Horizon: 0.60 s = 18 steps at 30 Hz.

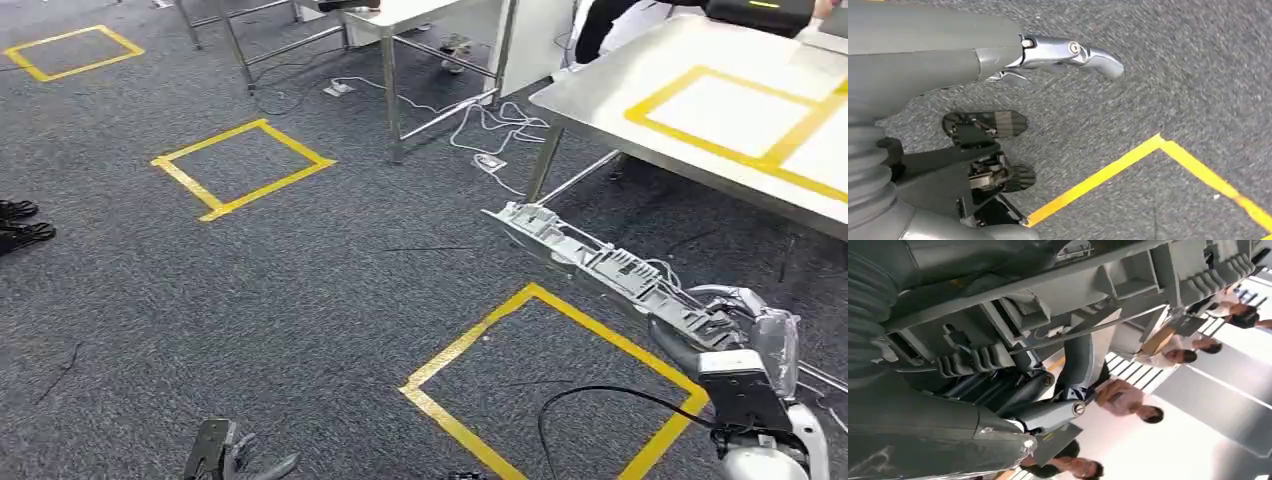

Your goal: Take the parts from the cabinet and place them on the table.

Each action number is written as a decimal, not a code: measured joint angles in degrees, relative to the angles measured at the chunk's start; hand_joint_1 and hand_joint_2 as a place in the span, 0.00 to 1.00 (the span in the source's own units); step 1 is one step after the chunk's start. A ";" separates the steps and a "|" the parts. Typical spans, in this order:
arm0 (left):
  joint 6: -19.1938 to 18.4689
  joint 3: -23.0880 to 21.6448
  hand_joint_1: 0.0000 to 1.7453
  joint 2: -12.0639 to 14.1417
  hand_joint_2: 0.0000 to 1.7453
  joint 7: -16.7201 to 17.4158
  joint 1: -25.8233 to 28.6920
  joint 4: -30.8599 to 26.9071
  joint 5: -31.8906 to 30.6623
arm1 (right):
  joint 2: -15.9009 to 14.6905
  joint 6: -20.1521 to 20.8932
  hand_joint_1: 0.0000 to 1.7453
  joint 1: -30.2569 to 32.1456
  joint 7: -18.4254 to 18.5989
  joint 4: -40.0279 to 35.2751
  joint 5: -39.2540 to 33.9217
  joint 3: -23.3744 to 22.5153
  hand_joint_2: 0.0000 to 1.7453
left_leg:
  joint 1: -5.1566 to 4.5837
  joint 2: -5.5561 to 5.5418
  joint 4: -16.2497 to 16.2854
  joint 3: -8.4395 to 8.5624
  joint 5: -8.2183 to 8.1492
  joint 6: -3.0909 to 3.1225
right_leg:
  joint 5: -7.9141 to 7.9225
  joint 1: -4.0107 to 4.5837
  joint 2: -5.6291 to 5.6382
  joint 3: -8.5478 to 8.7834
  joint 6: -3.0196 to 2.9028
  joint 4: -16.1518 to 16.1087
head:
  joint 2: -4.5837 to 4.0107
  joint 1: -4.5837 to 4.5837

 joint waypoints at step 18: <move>0.70 -0.02 0.00 -0.02 1.00 -0.04 -0.11 0.00 1.36 | 0.09 -0.11 1.00 -0.44 -0.09 0.13 -0.18 -0.02 1.00 | 0.31 -7.19 2.43 -0.61 0.05 -2.07 | 5.14 -0.22 5.93 6.61 -2.55 -13.42 | 0.00 -0.41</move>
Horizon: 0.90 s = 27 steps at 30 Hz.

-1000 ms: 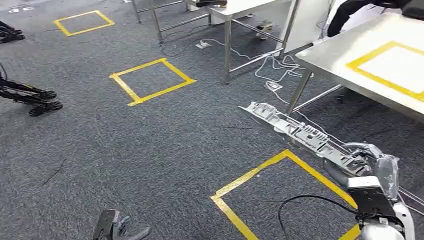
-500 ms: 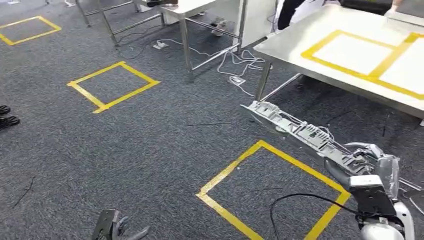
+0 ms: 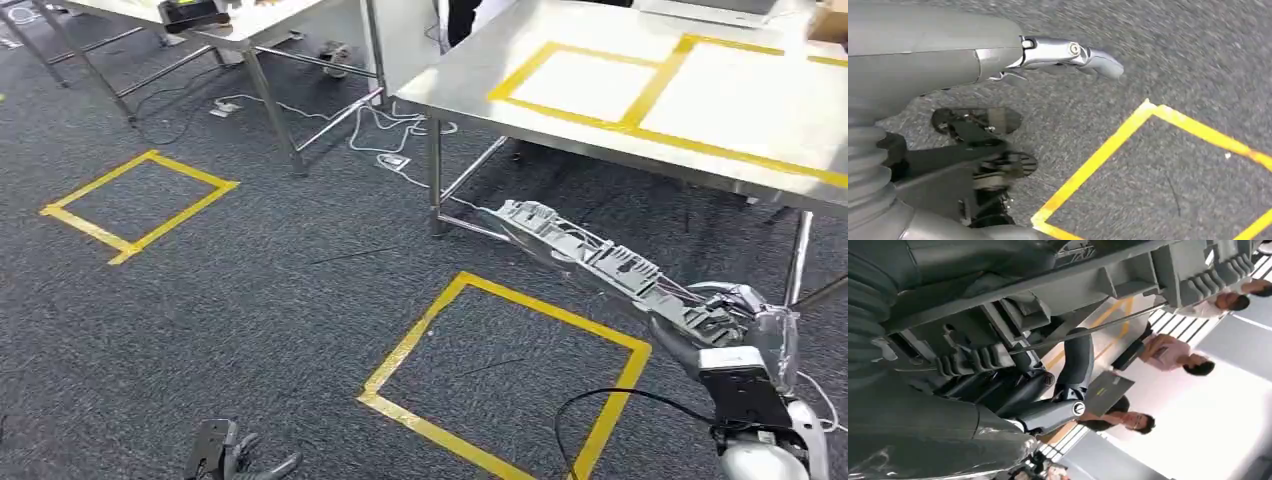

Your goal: Take the parts from the cabinet and place them on the table.

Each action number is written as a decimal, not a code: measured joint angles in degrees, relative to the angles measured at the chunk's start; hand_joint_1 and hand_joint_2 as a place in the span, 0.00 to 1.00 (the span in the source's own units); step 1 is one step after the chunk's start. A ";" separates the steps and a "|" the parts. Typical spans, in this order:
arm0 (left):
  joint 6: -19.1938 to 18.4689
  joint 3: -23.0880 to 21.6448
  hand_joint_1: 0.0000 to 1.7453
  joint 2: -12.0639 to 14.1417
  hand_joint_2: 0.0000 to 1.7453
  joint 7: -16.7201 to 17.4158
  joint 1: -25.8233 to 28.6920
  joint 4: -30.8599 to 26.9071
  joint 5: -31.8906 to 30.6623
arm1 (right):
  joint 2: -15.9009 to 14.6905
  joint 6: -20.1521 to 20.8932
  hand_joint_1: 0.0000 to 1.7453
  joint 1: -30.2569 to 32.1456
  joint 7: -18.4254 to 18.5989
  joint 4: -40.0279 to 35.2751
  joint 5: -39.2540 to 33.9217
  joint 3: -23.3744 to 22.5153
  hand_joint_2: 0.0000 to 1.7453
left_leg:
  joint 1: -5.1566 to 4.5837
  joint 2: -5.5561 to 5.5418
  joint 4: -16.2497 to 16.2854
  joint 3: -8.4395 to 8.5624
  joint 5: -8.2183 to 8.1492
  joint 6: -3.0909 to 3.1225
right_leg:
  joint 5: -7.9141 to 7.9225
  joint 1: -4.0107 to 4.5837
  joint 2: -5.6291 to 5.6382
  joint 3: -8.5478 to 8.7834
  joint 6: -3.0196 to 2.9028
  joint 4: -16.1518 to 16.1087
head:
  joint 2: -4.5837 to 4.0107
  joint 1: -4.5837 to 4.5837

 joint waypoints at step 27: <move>-0.70 -0.37 0.00 0.13 1.00 -0.13 -0.20 0.00 1.20 | -1.95 -2.71 1.00 -2.85 1.27 -1.01 5.99 -2.80 1.00 | -0.34 5.10 15.33 -7.34 -8.10 -0.52 | -0.34 0.41 -2.88 -0.17 -0.73 0.39 | 0.00 0.28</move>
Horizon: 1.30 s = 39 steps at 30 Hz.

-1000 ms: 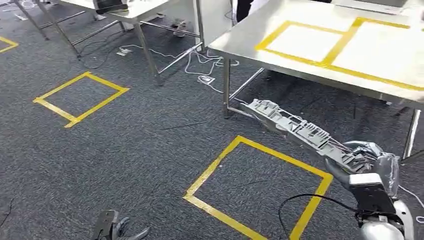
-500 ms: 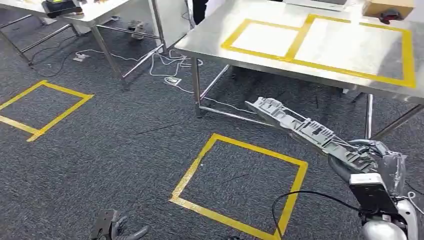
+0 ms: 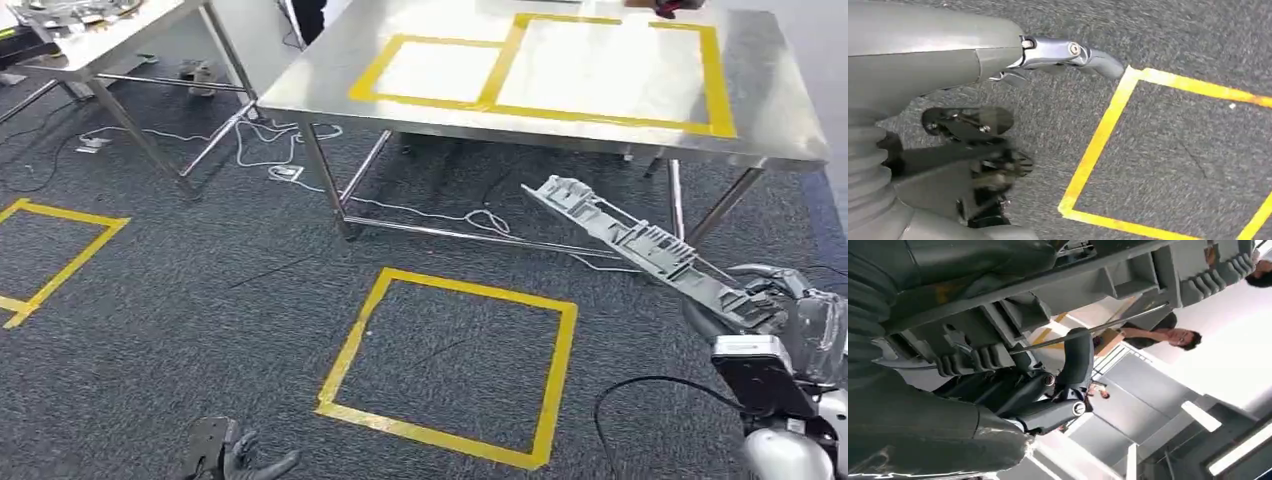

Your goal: Take the parts from the cabinet and place them on the table.

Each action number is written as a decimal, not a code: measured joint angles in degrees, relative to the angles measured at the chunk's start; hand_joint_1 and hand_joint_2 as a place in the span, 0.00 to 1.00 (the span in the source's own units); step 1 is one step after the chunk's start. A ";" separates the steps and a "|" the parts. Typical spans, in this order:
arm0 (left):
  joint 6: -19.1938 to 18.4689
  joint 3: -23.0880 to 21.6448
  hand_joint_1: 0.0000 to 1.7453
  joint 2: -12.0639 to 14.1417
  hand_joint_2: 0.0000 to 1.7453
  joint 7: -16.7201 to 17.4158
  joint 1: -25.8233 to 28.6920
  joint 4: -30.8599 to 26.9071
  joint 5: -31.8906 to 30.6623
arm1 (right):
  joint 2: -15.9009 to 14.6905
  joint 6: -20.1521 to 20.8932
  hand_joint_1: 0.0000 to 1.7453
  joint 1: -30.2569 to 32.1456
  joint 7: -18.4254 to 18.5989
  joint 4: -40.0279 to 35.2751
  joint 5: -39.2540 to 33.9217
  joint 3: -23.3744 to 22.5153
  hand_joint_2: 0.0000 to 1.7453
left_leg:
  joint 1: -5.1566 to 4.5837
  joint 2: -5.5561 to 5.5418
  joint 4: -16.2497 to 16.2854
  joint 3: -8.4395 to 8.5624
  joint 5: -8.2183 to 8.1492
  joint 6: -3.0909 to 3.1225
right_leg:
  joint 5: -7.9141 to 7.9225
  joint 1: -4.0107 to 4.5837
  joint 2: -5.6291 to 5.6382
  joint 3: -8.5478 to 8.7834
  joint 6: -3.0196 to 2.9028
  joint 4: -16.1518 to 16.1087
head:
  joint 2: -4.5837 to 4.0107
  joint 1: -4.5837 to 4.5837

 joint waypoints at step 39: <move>0.98 -1.05 0.00 0.22 1.00 0.39 0.36 -0.02 1.59 | -1.90 3.49 1.00 -0.86 3.23 -0.09 1.26 0.00 1.00 | 0.10 -0.97 -17.31 7.66 8.14 0.34 | 0.54 0.19 -1.26 -0.54 0.18 -0.16 | 0.00 -0.20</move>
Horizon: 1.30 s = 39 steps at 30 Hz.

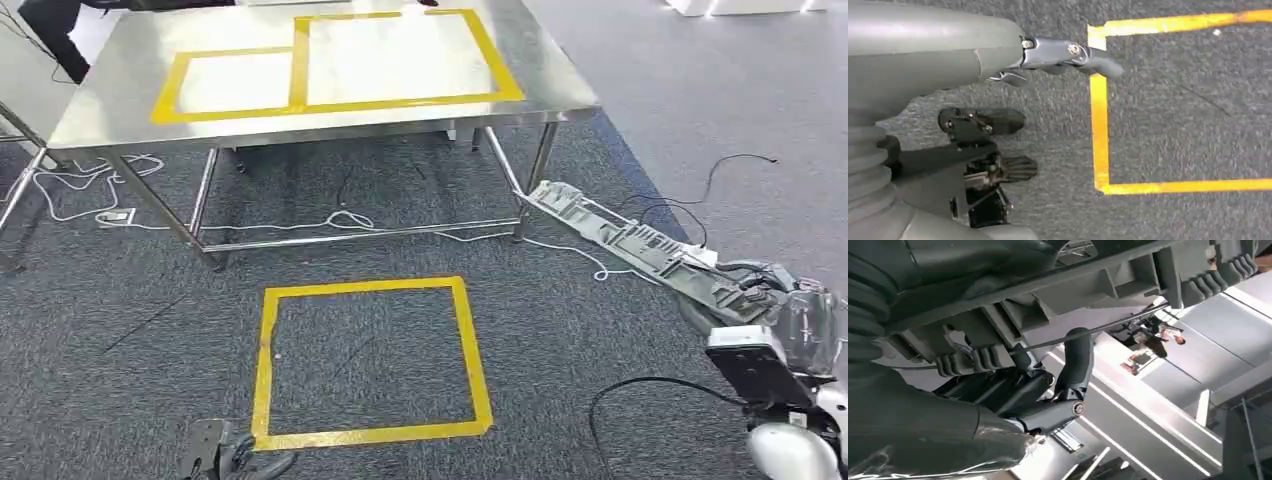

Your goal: Take the parts from the cabinet and place them on the table.

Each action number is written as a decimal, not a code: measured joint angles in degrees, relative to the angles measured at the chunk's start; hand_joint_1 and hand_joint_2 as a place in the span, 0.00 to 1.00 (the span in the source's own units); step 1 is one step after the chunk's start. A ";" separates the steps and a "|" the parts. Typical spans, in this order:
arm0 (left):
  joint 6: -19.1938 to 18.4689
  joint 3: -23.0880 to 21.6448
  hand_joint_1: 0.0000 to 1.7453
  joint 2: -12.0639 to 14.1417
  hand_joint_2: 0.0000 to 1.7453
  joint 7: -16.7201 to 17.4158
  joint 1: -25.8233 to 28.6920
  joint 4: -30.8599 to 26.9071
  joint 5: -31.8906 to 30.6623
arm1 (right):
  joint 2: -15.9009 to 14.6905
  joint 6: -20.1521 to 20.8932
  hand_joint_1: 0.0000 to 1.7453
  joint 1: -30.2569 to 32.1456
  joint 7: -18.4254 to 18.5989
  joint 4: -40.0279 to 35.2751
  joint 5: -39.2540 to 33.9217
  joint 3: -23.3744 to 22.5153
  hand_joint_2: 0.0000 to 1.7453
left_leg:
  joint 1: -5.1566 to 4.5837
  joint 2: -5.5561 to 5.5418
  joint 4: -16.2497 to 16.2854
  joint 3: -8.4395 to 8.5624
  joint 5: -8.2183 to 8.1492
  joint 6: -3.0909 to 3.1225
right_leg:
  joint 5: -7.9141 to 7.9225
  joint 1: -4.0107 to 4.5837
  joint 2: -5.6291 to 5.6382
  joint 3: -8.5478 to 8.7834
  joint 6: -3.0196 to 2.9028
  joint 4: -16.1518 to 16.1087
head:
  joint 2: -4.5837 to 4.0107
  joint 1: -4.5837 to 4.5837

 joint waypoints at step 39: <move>-1.27 -1.40 0.00 -0.42 1.00 2.86 -0.88 -0.24 0.46 | -18.27 9.55 1.00 -12.95 16.22 10.27 26.21 8.63 1.00 | 0.45 0.45 -0.95 -0.01 1.28 1.82 | -1.08 -1.28 -1.82 -2.25 4.08 5.77 | 0.00 -0.02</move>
